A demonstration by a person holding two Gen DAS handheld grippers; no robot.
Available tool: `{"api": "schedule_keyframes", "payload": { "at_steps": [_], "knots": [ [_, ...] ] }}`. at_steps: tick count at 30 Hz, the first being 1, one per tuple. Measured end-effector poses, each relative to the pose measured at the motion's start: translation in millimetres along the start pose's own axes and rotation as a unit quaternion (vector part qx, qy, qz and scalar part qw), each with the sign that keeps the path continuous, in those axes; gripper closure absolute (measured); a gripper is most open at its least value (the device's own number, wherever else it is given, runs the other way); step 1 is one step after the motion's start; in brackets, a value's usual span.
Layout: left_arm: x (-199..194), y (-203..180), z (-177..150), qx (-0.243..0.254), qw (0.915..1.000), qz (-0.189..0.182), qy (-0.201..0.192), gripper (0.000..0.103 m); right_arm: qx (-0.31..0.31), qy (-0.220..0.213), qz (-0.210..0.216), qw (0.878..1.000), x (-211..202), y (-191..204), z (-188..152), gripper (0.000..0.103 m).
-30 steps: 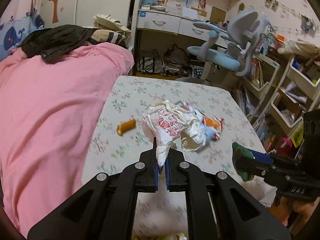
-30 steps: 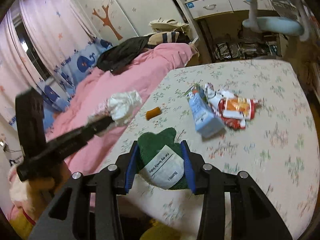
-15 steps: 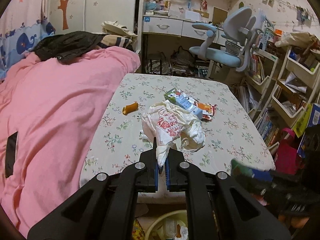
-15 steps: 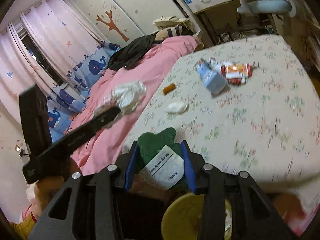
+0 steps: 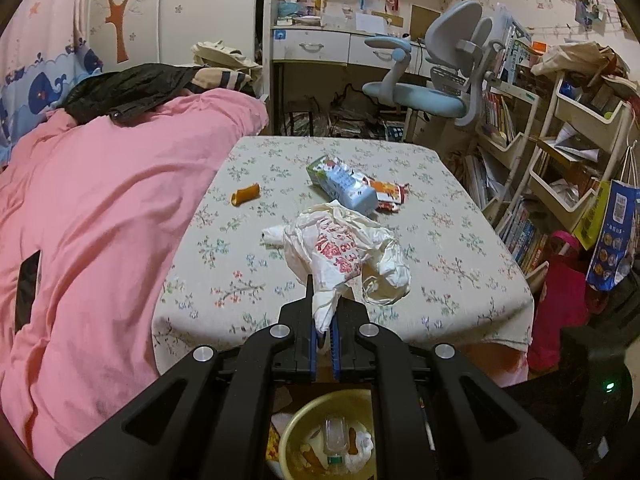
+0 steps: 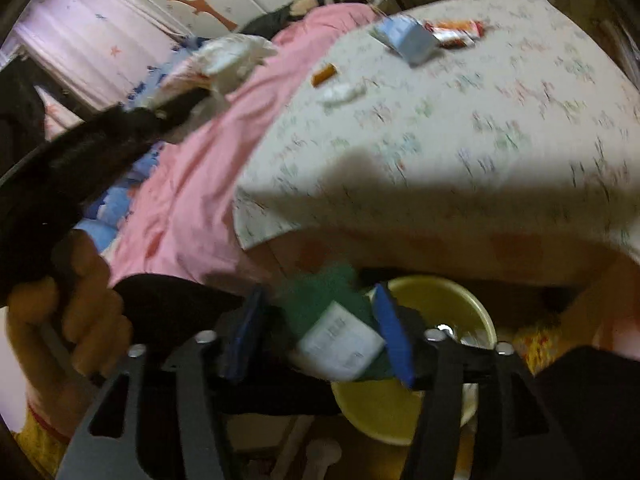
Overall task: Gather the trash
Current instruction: 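Carry tissue and green cloth over the yellow bin and open both tools, then move both open tools back toward the table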
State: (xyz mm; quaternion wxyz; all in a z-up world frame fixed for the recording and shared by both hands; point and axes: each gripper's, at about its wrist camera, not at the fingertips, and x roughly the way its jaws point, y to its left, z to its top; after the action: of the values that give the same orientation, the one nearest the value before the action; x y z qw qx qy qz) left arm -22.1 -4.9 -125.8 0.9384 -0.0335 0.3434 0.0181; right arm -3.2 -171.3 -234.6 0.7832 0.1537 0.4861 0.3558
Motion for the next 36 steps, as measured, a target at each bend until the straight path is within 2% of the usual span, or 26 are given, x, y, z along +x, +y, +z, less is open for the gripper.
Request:
{"api": "schedule_keyframes", "payload": {
  "at_steps": [6, 11, 14, 16, 18, 19, 21, 23, 24, 27, 29, 32, 36],
  "knots": [
    [-1, 0, -21, -0.005, 0.9996, -0.006, 0.027, 0.098, 0.013, -0.066, -0.038, 0.997, -25, -9, 5, 0.036],
    [8, -5, -58, -0.007, 0.9964, -0.019, 0.083, 0.098, 0.020, -0.138, -0.086, 0.987, -47, -15, 8, 0.026],
    [20, -12, -88, -0.008, 0.9905, -0.035, 0.133, 0.098, 0.022, -0.155, -0.096, 0.983, -50, -16, 9, 0.026],
    [33, -18, -109, -0.001, 0.9824, -0.044, 0.182, 0.097, 0.022, -0.154, -0.097, 0.983, -49, -19, 10, 0.025],
    [46, -27, -126, 0.024, 0.9716, -0.049, 0.230, 0.092, 0.021, -0.154, -0.098, 0.983, -49, -19, 10, 0.025],
    [47, -29, -128, 0.030, 0.9710, -0.044, 0.233, 0.089, 0.018, -0.155, -0.099, 0.983, -49, -18, 10, 0.025],
    [46, -30, -128, 0.034, 0.9728, -0.032, 0.227, 0.066, 0.014, -0.157, -0.101, 0.982, -49, -16, 9, 0.025],
    [39, -28, -118, 0.034, 0.9797, -0.004, 0.198, 0.053, 0.010, -0.165, -0.109, 0.980, -52, -13, 9, 0.023],
    [32, -26, -109, 0.035, 0.9852, 0.016, 0.167, 0.048, 0.009, -0.168, -0.114, 0.979, -54, -12, 9, 0.021],
    [21, -23, -90, 0.033, 0.9912, 0.039, 0.122, 0.042, 0.007, -0.177, -0.123, 0.976, -56, -10, 10, 0.021],
    [11, -20, -77, 0.026, 0.9940, 0.066, 0.083, 0.033, 0.003, -0.181, -0.135, 0.974, -55, -7, 10, 0.018],
    [-1, -13, -58, 0.011, 0.9948, 0.090, 0.048, 0.025, -0.009, -0.186, -0.151, 0.971, -56, -3, 11, 0.016],
    [-10, -10, -37, -0.007, 0.9934, 0.113, 0.017, 0.022, -0.028, -0.192, -0.164, 0.967, -56, 5, 11, 0.013]
  ]
}}
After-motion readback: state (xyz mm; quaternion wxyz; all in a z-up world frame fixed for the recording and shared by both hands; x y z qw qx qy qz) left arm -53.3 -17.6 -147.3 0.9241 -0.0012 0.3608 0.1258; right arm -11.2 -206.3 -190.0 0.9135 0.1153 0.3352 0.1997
